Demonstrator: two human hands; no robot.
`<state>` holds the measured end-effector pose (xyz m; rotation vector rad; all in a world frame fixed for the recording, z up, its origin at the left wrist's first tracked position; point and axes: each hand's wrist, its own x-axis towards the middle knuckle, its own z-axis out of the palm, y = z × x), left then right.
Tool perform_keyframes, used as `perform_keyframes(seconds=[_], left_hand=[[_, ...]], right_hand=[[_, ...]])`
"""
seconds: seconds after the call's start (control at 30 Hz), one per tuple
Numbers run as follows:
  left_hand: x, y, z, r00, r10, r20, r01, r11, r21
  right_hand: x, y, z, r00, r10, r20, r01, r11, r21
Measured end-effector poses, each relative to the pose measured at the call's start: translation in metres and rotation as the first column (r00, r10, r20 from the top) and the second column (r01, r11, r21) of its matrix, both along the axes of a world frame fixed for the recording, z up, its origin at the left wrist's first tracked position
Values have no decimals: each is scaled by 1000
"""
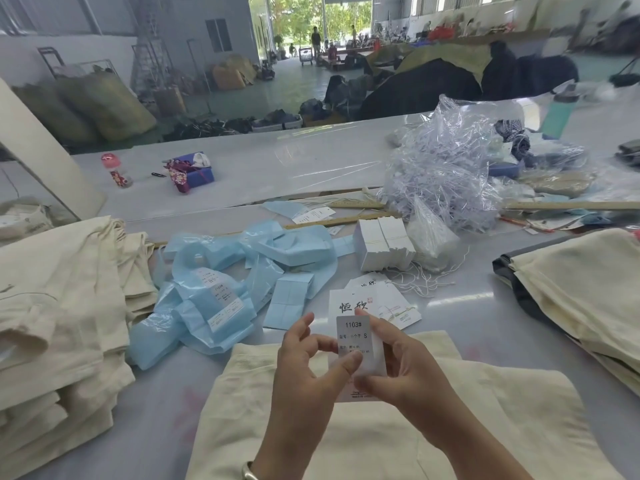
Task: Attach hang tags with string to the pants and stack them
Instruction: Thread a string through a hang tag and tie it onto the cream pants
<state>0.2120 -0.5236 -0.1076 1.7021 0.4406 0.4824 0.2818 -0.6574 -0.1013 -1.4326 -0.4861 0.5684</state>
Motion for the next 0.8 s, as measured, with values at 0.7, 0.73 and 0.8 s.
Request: perform_keyframes(seconds=[0.7, 0.73, 0.8], left_hand=[[3, -6, 3, 988, 43, -147, 2, 956, 294], [3, -8, 4, 987, 49, -152, 2, 949, 316], [1, -10, 6, 986, 54, -160, 3, 942, 335]], right_hand=[[-15, 2, -12, 974, -161, 161, 150, 986, 76], [-16, 3, -13, 974, -169, 149, 158, 984, 84], [-18, 4, -15, 968, -197, 158, 185, 979, 88]])
